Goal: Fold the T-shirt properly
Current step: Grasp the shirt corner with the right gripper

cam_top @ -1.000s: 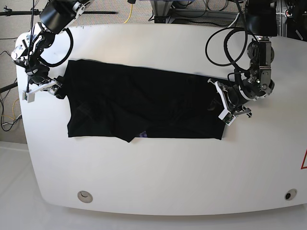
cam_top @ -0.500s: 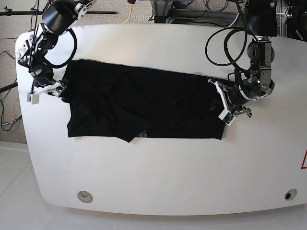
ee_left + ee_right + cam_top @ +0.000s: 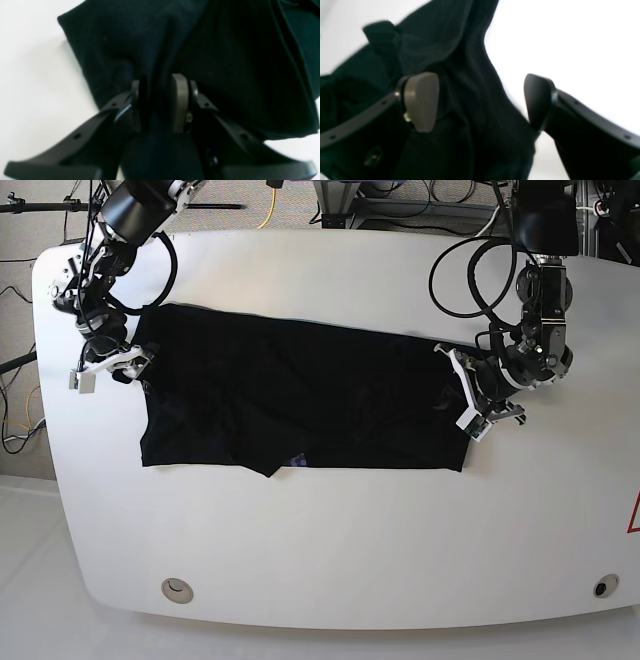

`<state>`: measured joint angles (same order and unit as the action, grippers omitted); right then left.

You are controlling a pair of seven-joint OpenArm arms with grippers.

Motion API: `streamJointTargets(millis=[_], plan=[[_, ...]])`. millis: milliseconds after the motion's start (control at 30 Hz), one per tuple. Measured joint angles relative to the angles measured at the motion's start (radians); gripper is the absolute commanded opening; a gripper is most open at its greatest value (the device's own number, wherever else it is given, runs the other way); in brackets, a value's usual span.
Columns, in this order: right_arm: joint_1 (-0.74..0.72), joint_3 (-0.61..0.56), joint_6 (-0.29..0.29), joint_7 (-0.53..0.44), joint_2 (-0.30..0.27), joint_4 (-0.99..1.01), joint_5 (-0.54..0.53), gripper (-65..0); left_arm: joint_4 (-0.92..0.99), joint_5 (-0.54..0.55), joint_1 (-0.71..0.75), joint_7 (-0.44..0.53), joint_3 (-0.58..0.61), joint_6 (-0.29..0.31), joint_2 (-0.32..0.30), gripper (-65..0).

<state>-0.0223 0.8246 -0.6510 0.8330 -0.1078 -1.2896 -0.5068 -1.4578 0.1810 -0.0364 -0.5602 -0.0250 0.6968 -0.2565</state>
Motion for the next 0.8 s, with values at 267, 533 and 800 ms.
streamJointTargets(millis=[267, 533, 800], plan=[[-0.011, 0.019, -0.003, 0.015, 0.011, -0.001, -0.014, -14.5, 0.0, -0.005, 0.003, -0.004, 0.0, 0.0, -0.002, -49.7], [-0.013, 0.017, -0.001, 0.016, 0.016, -0.001, -0.019, -14.4, 0.0, -0.008, 0.004, -0.004, 0.0, 0.0, -0.002, -49.6], [-0.004, 0.013, 0.003, 0.038, 0.027, -0.019, -0.042, -14.7, 0.0, -0.016, 0.005, -0.019, 0.0, 0.0, -0.002, -49.4]])
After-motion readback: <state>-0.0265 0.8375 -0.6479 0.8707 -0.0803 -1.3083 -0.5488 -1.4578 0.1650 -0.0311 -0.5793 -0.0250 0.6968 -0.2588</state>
